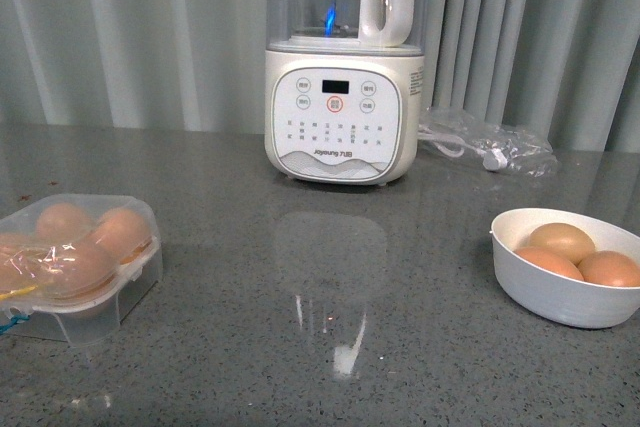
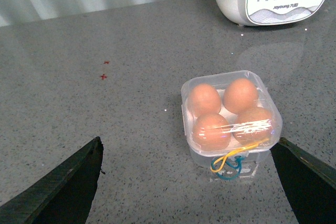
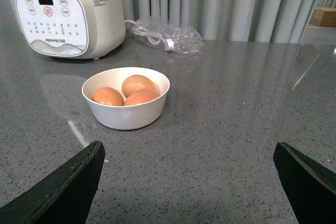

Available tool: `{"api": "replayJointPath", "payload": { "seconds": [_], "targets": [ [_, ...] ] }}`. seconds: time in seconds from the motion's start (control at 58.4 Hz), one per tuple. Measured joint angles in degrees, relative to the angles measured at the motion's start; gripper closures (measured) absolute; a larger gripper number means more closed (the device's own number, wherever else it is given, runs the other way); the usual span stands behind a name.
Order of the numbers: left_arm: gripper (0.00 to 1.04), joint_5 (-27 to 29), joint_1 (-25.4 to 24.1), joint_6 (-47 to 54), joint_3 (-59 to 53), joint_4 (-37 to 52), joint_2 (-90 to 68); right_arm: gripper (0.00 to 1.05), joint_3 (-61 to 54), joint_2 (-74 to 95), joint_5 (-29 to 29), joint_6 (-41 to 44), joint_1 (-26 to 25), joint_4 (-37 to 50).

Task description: Put egg into box

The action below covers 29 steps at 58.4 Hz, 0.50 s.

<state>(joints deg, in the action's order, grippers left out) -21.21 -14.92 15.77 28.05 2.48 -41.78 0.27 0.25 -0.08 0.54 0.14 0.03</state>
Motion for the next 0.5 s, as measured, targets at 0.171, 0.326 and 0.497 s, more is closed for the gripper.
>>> {"api": "replayJointPath", "payload": {
  "seconds": [0.171, 0.326, 0.497],
  "targets": [
    [0.07, -5.6, -6.5, 2.2, -2.5, -3.7, 6.9, 0.07, 0.0, 0.0, 0.0, 0.0, 0.0, 0.0],
    [0.22, -2.4, -9.1, -3.9, -9.7, 7.8, 9.3, 0.07, 0.0, 0.0, 0.0, 0.0, 0.0, 0.0],
    [0.54, 4.1, -3.0, -13.5, -16.1, 11.8, 15.4, 0.07, 0.0, 0.0, 0.0, 0.0, 0.0, 0.0]
  ]
}}
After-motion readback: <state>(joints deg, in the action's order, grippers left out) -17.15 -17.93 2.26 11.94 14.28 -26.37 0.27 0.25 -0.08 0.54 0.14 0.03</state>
